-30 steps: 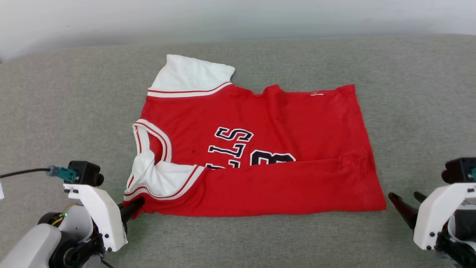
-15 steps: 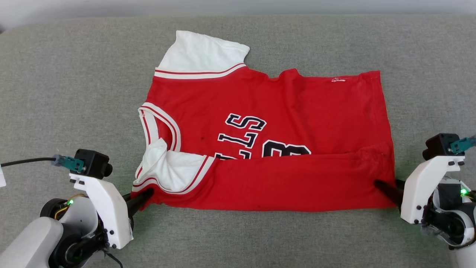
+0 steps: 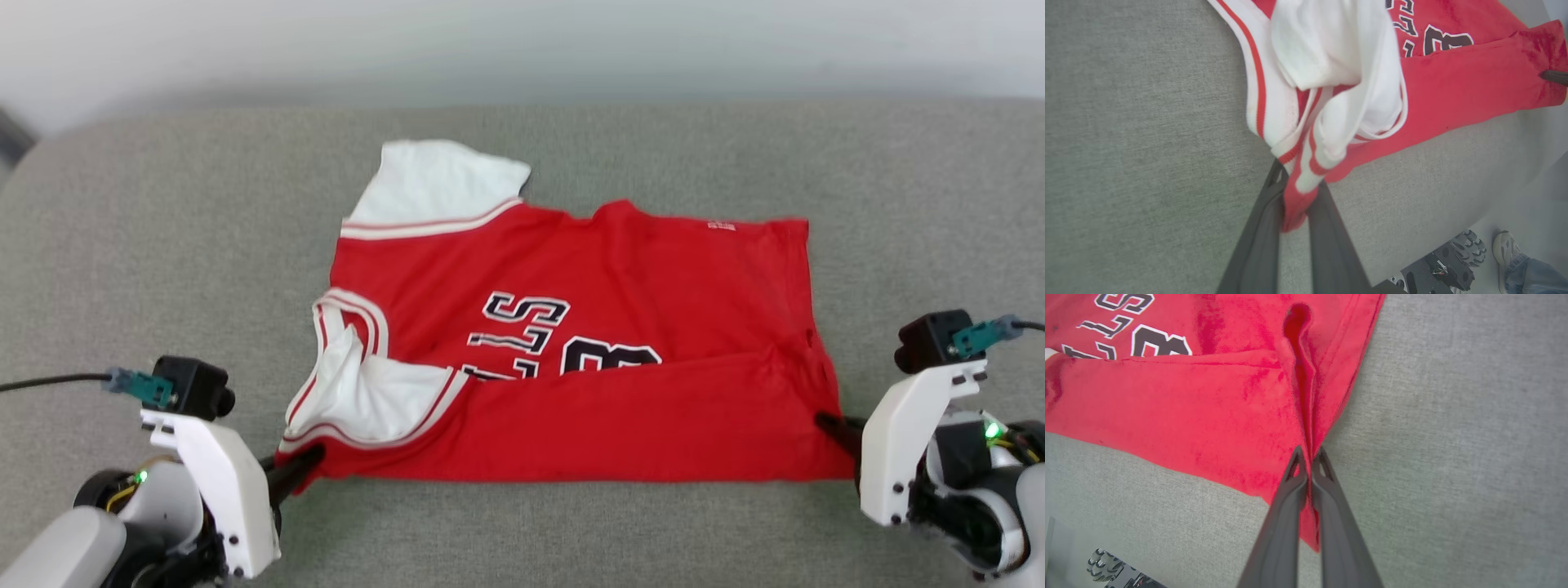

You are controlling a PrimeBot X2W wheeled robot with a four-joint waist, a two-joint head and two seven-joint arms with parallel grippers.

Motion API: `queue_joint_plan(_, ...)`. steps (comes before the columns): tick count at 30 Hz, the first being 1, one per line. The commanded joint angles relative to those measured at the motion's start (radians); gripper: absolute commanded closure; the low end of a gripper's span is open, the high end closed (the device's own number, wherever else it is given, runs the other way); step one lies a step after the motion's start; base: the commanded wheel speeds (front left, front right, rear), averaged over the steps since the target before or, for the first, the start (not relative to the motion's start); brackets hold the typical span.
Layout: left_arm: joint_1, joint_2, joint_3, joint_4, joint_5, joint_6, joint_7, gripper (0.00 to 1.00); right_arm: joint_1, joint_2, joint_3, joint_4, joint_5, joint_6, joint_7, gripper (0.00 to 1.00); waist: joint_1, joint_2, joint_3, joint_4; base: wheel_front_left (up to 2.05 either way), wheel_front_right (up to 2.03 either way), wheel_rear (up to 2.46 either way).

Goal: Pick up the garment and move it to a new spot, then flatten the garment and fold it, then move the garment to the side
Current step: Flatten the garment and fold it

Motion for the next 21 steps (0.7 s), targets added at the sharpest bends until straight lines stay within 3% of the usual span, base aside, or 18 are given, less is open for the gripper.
queue_joint_plan(1, 0.028, 0.009, 0.002, -0.013, -0.006, 0.012, 0.000, 1.00, 0.027, -0.004, 0.008, -0.016, 0.005, 0.000, -0.001, 1.00, -0.0001, 0.0000, -0.054, -0.007, 0.00, 0.00, 0.00)
queue_joint_plan(12, 0.238, 0.052, 0.000, -0.097, -0.046, 0.110, 0.011, 1.00, 0.191, 0.004, 0.012, -0.069, 0.004, 0.000, 0.038, 1.00, -0.0001, 0.0000, -0.172, -0.013, 0.00, 0.00, 0.00)
queue_joint_plan(13, 0.246, 0.042, -0.003, -0.093, -0.050, 0.113, 0.006, 1.00, 0.206, 0.008, 0.008, -0.065, -0.002, 0.000, 0.033, 0.92, -0.0001, 0.0000, -0.173, -0.012, 0.00, 0.00, 0.00)
queue_joint_plan(14, 0.252, 0.022, -0.003, -0.088, -0.064, 0.112, -0.002, 0.76, 0.217, 0.014, 0.003, -0.060, -0.007, 0.000, 0.023, 0.33, -0.0001, 0.0000, -0.173, -0.012, 0.00, 0.00, 0.00)
queue_joint_plan(15, 0.255, 0.013, -0.007, -0.079, -0.067, 0.106, -0.007, 0.35, 0.228, 0.023, -0.002, -0.052, -0.006, 0.000, 0.010, 0.00, -0.0001, 0.0000, -0.173, -0.010, 0.00, 0.00, 0.00)
queue_joint_plan(16, 0.253, 0.009, -0.007, -0.065, -0.064, 0.103, -0.016, 0.00, 0.242, 0.023, -0.003, -0.045, -0.018, 0.000, 0.000, 0.00, -0.0001, 0.0000, -0.172, -0.009, 0.00, 0.00, 0.00)
queue_joint_plan(21, 0.216, -0.021, 0.005, -0.018, -0.040, 0.073, -0.082, 0.00, 0.260, 0.034, -0.008, -0.054, -0.058, 0.000, -0.113, 0.00, -0.0001, 0.0000, -0.161, -0.017, 0.00, 0.00, 0.00)
